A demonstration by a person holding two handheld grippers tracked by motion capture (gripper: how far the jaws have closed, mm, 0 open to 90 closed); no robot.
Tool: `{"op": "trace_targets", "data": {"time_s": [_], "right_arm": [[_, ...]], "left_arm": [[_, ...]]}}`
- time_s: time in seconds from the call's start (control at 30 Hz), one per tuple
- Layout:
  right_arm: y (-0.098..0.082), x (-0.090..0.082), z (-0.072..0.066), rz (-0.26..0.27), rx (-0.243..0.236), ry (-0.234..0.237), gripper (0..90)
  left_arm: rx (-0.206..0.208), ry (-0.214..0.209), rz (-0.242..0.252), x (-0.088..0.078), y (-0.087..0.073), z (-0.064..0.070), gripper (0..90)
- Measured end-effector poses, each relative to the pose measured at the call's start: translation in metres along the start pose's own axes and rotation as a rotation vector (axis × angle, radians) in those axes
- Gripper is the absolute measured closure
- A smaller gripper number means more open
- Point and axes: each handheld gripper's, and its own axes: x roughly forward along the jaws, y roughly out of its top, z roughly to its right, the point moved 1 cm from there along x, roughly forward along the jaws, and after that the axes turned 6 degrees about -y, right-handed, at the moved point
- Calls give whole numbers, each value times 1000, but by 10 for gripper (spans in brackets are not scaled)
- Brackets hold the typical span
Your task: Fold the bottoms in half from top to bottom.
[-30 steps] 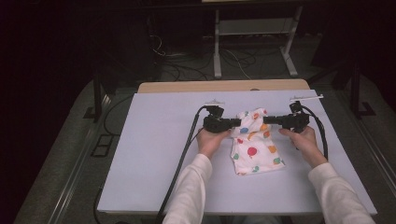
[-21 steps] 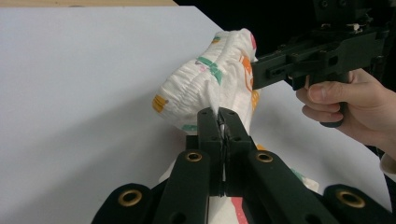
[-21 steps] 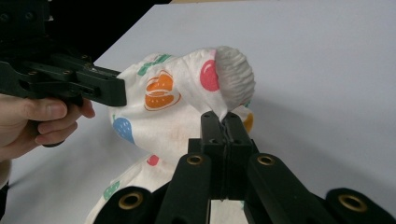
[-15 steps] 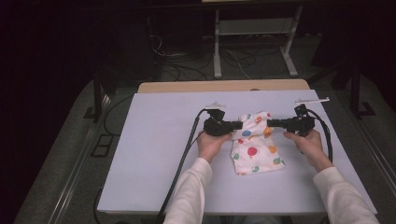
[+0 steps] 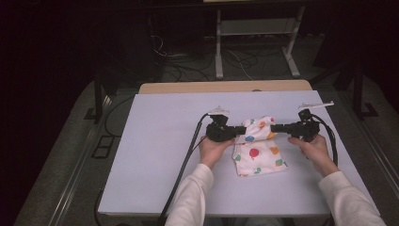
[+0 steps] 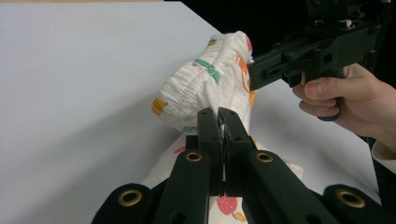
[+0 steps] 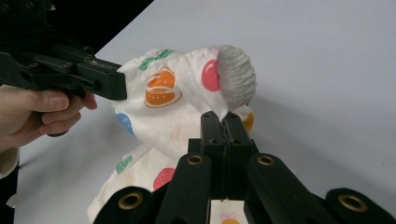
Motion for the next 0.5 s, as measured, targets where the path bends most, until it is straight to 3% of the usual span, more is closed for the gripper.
{"op": "trace_targets", "data": {"time_s": [0.5], "right_arm": [[-7, -5, -8, -11, -19, 5, 885]], "left_arm": [[15, -6, -2, -2, -9, 6, 883]]}}
